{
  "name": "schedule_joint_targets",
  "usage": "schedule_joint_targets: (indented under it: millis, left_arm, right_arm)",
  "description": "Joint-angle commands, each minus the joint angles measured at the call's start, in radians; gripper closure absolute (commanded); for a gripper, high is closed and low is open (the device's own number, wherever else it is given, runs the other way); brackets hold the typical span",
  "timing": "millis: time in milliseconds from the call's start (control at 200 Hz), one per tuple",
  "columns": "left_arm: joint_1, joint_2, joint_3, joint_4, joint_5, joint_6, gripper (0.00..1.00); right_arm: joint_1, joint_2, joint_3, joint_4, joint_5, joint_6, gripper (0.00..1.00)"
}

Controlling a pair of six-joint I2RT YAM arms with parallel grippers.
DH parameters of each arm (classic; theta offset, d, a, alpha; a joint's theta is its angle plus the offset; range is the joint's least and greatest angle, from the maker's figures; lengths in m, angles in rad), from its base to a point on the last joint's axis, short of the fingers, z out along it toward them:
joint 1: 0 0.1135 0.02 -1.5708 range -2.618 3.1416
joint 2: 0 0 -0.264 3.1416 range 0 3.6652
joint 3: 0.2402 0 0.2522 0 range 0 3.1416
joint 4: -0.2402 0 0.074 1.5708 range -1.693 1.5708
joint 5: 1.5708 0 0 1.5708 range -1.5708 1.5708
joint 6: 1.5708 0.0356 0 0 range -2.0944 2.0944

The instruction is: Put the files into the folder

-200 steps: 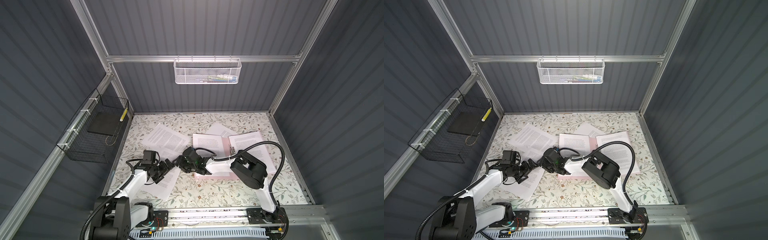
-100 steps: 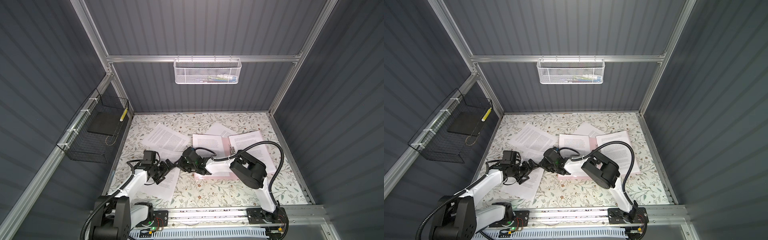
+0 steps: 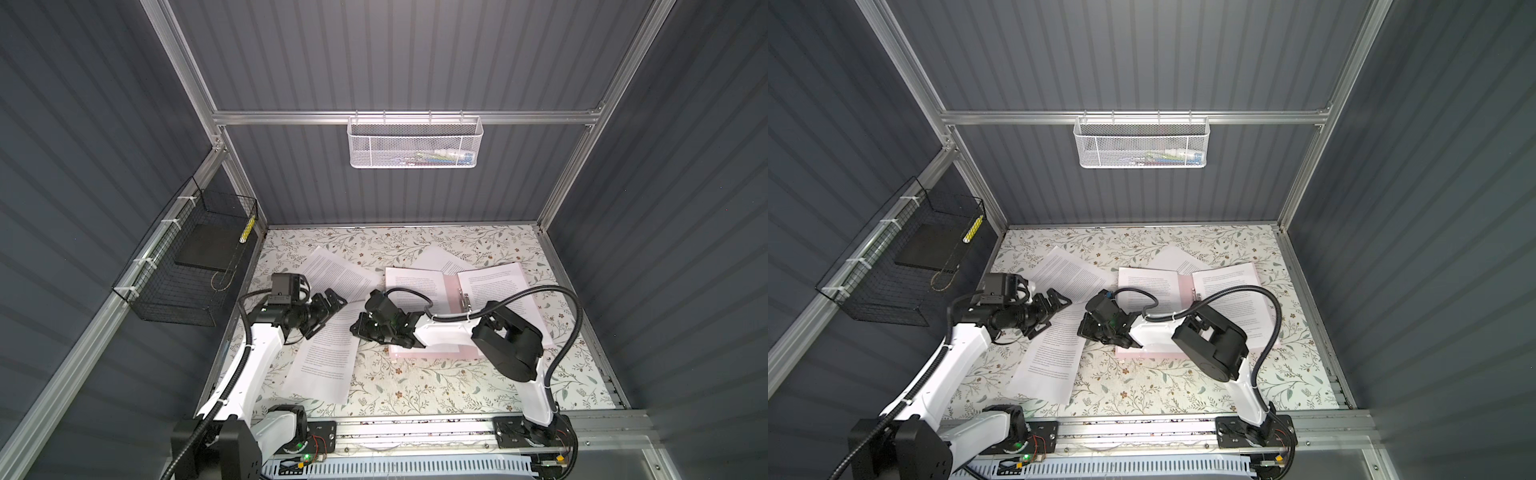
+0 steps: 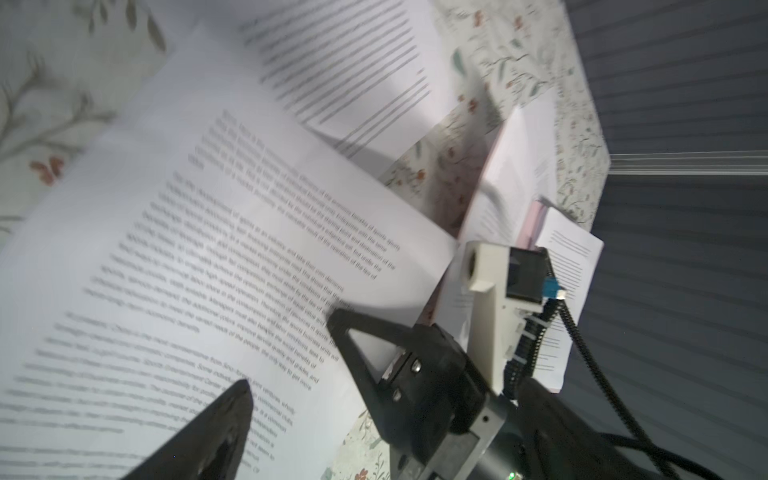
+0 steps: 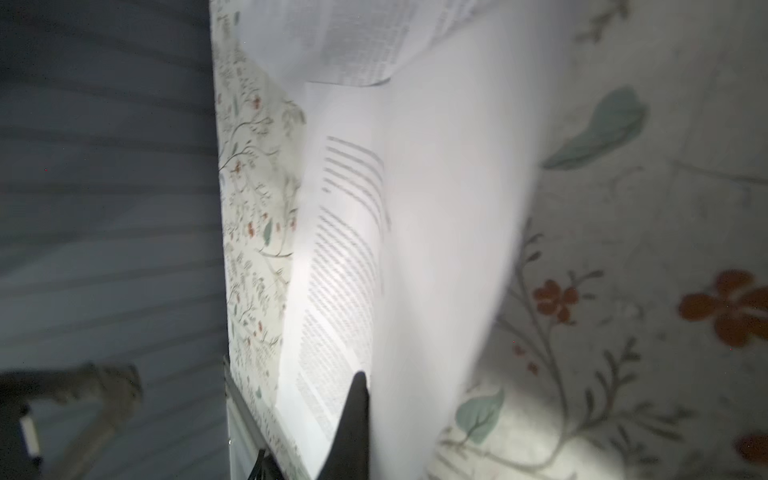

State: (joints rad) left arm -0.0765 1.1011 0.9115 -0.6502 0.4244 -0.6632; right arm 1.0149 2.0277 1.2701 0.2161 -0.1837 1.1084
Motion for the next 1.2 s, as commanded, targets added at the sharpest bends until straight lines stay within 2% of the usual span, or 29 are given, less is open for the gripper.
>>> schedule_joint_targets:
  millis: [0,110,310,445,540,630,876,976,1086,1196]
  left_arm:
    - [0.005,-0.035,0.111,-0.121,0.028,0.106,0.0]
    - [0.004,-0.042,0.198,-0.174,0.014,0.169,0.0]
    - [-0.002,-0.072,0.214,-0.168,0.025,0.221,0.0]
    - [-0.021,-0.083,0.17,-0.116,0.053,0.241,0.0]
    - [-0.039,-0.071,0.15,-0.087,0.068,0.254,0.0]
    - [-0.069,-0.059,0.143,-0.075,0.068,0.282,0.0]
    - [-0.149,-0.063,0.108,-0.044,0.052,0.326,0.0]
    - [-0.164,-0.097,0.077,-0.016,0.045,0.329,0.0]
    - [-0.172,-0.125,0.051,0.01,0.028,0.328,0.0]
    - [-0.176,-0.131,0.04,0.016,0.025,0.33,0.0]
  right_arm:
    - [-0.071,-0.112,0.057,-0.145,-0.198,-0.199,1.0]
    - [-0.166,-0.21,0.094,-0.4,-0.363,-0.378,1.0]
    - [-0.38,-0.387,0.103,-0.918,-0.442,-0.705,1.0]
    - [-0.516,-0.463,0.153,-1.238,-0.247,-0.926,1.0]
    - [-0.583,-0.467,0.204,-1.404,-0.018,-1.039,1.0]
    - [-0.685,-0.449,0.223,-1.435,0.108,-1.086,1.0]
    - [-0.893,-0.369,0.257,-1.368,0.249,-1.26,1.0]
    - [-0.957,-0.319,0.313,-1.359,0.236,-1.299,1.0]
    - [-0.962,-0.323,0.298,-1.297,0.237,-1.456,1.0]
    - [-0.999,-0.288,0.342,-1.294,0.214,-1.448,1.0]
